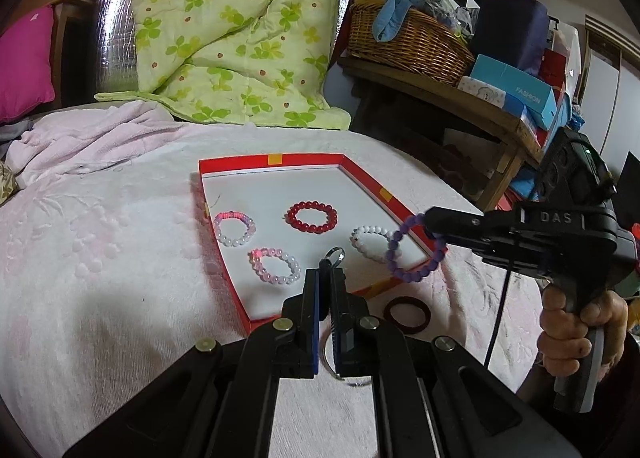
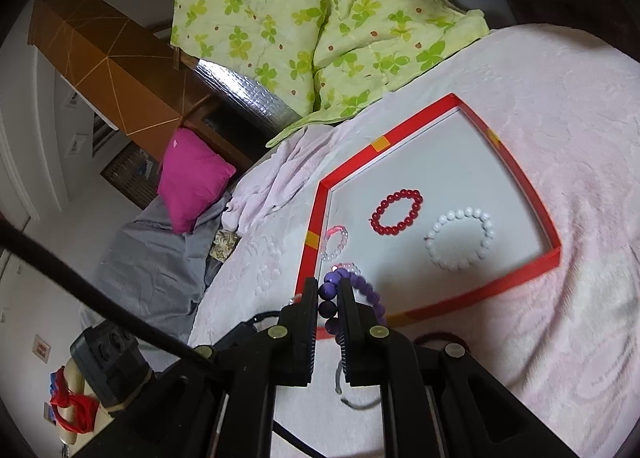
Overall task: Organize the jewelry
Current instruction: 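Lower both held items into the red tray and open both tools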
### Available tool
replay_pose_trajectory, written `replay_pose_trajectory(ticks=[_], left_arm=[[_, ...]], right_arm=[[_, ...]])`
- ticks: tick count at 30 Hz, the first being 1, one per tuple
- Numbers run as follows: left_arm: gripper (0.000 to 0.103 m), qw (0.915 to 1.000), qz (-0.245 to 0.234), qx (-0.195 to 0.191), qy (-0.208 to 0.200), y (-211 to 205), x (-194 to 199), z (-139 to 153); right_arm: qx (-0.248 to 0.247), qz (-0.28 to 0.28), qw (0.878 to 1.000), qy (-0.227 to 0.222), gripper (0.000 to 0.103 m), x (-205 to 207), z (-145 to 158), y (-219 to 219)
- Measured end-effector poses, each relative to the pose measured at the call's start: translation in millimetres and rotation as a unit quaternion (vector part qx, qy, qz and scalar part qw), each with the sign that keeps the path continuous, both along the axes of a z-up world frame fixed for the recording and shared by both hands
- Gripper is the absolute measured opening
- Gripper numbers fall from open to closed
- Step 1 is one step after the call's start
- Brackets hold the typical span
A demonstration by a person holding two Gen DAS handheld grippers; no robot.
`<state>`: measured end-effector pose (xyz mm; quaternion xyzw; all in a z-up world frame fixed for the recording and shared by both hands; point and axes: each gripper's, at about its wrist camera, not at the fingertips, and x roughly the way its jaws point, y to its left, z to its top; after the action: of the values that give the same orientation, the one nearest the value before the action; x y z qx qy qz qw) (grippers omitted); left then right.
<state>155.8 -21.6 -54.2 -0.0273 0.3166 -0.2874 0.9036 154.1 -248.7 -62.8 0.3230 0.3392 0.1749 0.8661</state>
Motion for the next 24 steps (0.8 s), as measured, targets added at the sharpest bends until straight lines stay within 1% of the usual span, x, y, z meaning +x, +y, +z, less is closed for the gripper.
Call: replay_pose_trajectory(ticks=[3, 6, 10, 13, 15, 18, 22, 24], left_arm=[[0.005, 1.0000, -0.004, -0.004, 0.004, -3, 4, -1], [0.005, 0.9999, -0.011, -0.003, 0.012, -11, 13, -4], [0.005, 0.9996, -0.018, 0.001, 0.020, -27, 26, -8], [0.005, 0.9991, -0.025, 0.019, 0.028, -46, 37, -15], [0.005, 0.9985, -0.029, 0.027, 0.037, -58, 45, -20], [0.005, 0.9982, -0.032, 0.025, 0.044, -66, 49, -24], [0.005, 0.9977, -0.041, 0.029, 0.046, -71, 49, -27], [0.005, 0.9972, -0.044, 0.041, 0.044, -74, 48, -29]], right_arm=[[-0.012, -0.004, 1.000, -0.001, 0.011, 13, 0, 1], [-0.024, -0.021, 0.999, 0.002, 0.010, 27, -2, -8], [-0.019, -0.054, 0.998, 0.002, 0.010, 50, -3, -31], [-0.008, -0.071, 0.997, 0.015, 0.010, 71, -10, -47], [-0.003, -0.075, 0.997, 0.023, 0.010, 83, -15, -50], [0.003, -0.072, 0.997, 0.035, 0.011, 100, -23, -51], [0.011, -0.072, 0.996, 0.047, 0.010, 117, -33, -52], [0.009, -0.080, 0.996, 0.050, 0.010, 122, -37, -55]])
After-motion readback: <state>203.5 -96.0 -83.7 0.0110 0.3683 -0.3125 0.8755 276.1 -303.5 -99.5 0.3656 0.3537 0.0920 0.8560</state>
